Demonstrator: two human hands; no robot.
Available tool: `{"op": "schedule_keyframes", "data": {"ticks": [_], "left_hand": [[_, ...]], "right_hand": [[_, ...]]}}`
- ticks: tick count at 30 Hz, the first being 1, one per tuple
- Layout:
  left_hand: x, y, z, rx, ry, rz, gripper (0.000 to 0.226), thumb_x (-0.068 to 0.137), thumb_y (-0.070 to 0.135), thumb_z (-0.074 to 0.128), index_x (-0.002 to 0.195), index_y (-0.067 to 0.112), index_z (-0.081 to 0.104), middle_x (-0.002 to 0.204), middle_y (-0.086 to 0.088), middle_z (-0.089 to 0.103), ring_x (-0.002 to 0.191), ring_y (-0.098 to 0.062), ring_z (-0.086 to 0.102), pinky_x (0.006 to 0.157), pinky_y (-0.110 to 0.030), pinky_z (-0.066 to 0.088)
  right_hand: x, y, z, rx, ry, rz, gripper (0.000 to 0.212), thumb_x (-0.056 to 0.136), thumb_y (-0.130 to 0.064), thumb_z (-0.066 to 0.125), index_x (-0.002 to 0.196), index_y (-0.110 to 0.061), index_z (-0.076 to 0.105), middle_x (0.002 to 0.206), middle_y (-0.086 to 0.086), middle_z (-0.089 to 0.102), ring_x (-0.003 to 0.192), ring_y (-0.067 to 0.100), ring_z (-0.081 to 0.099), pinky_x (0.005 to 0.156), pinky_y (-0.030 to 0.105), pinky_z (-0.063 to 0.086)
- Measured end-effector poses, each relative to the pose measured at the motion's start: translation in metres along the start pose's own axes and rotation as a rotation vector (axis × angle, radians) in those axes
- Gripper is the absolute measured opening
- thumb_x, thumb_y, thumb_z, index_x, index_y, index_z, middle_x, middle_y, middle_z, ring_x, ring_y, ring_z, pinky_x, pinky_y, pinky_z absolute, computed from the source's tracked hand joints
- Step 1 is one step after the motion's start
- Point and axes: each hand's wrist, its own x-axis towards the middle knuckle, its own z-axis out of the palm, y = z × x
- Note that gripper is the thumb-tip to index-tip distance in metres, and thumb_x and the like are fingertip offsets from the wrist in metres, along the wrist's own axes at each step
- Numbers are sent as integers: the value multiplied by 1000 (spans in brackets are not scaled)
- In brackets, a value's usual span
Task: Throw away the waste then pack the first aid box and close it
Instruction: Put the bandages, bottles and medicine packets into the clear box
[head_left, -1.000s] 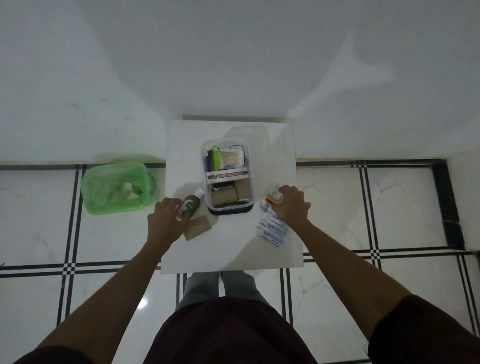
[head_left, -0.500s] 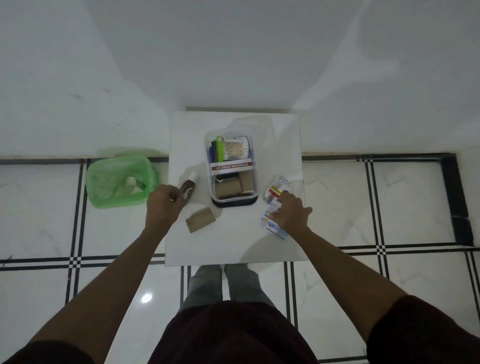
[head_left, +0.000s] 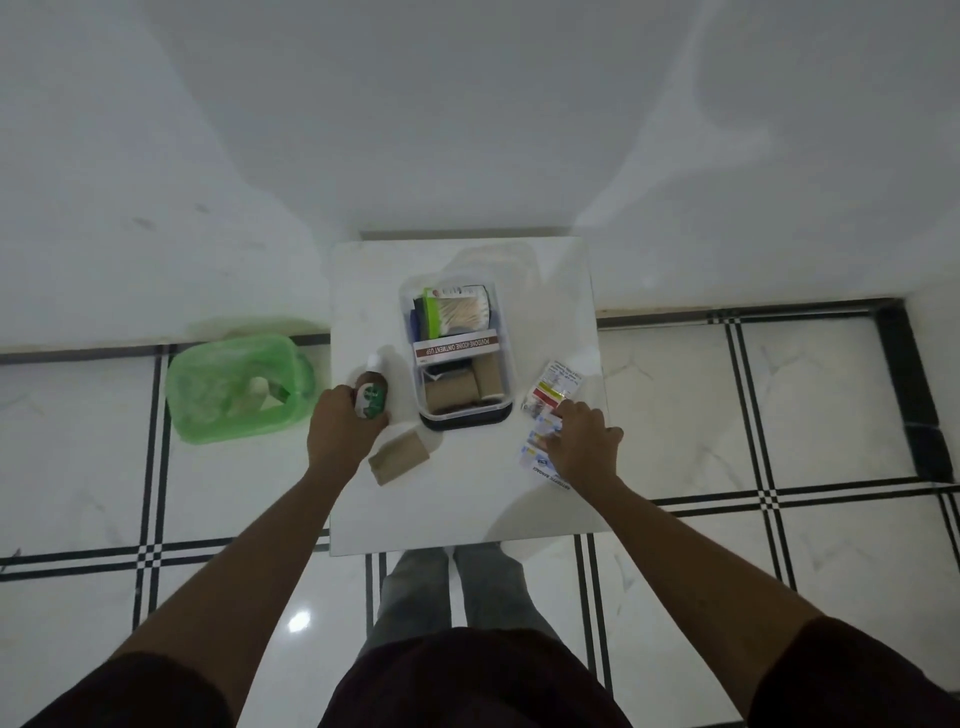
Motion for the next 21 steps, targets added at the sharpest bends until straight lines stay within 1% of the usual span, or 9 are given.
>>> {"op": "schedule_keyframes", "data": {"ticks": [4, 7, 9, 12, 15, 16, 17, 19, 21], "left_hand": [[8, 3, 2, -4, -38, -46, 35, 73, 27, 78, 91, 0, 66, 83, -17, 69, 79, -34, 65, 62, -32, 45], [8, -1, -7, -153, -27, -120, 31, 73, 33, 78, 84, 6, 70, 80, -17, 72, 77, -33, 68, 71, -37, 55], [2, 1, -18, -272, 33, -107, 27, 73, 38, 77, 75, 13, 69, 72, -15, 72, 72, -31, 70, 75, -45, 58], [-6, 14, -41, -259, 88, 55, 32, 78, 44, 69, 73, 13, 67, 64, -11, 68, 64, -26, 66, 65, -37, 53], [-12, 40, -61, -181, 33, 271, 30, 79, 43, 69, 85, 13, 70, 68, -8, 68, 65, -23, 63, 63, -27, 48], [-14, 50, -64, -158, 2, 324, 30, 78, 41, 71, 90, 14, 71, 73, -7, 70, 68, -23, 63, 64, -19, 47], [-15, 61, -66, -142, -36, 372, 35, 75, 43, 73, 95, 15, 72, 77, -6, 71, 71, -23, 63, 66, -17, 47], [-14, 80, -64, -137, -148, 447, 55, 66, 58, 67, 103, 18, 72, 87, -5, 73, 79, -23, 65, 73, -28, 51], [-13, 98, -53, -78, -266, 448, 67, 60, 67, 62, 111, 24, 70, 97, -6, 73, 89, -25, 65, 82, -38, 50]], "right_hand": [[-3, -1, -2, -28, 42, -19, 44, 85, -40, 65, 118, -13, 53, 103, 8, 61, 94, 24, 56, 79, 38, 38], [-5, -1, -5, -15, 29, -14, 45, 85, -42, 64, 118, -13, 54, 105, 7, 61, 95, 24, 57, 80, 38, 38], [-7, 0, -6, -2, 27, -20, 36, 86, -38, 64, 113, -15, 57, 102, 5, 63, 93, 23, 58, 78, 37, 35], [-6, 1, -8, 48, 29, -41, 15, 86, -21, 61, 101, -17, 64, 97, 4, 68, 86, 23, 61, 74, 34, 30], [-8, 3, -18, 226, -11, -39, 10, 84, -16, 63, 92, -14, 68, 95, 6, 70, 85, 26, 64, 80, 37, 43], [-9, 4, -22, 304, -28, -38, 8, 83, -14, 64, 88, -10, 68, 93, 9, 71, 84, 28, 65, 78, 37, 48], [-10, 4, -27, 375, -43, -41, 7, 81, -11, 64, 85, -7, 67, 91, 12, 71, 82, 29, 66, 73, 36, 51], [-11, 5, -40, 463, -65, -47, 4, 77, -8, 64, 77, -4, 65, 84, 12, 70, 78, 29, 65, 64, 29, 49], [-13, 5, -53, 492, -83, -46, 8, 78, -10, 65, 73, -10, 60, 80, 5, 66, 74, 20, 62, 56, 20, 42]]}}
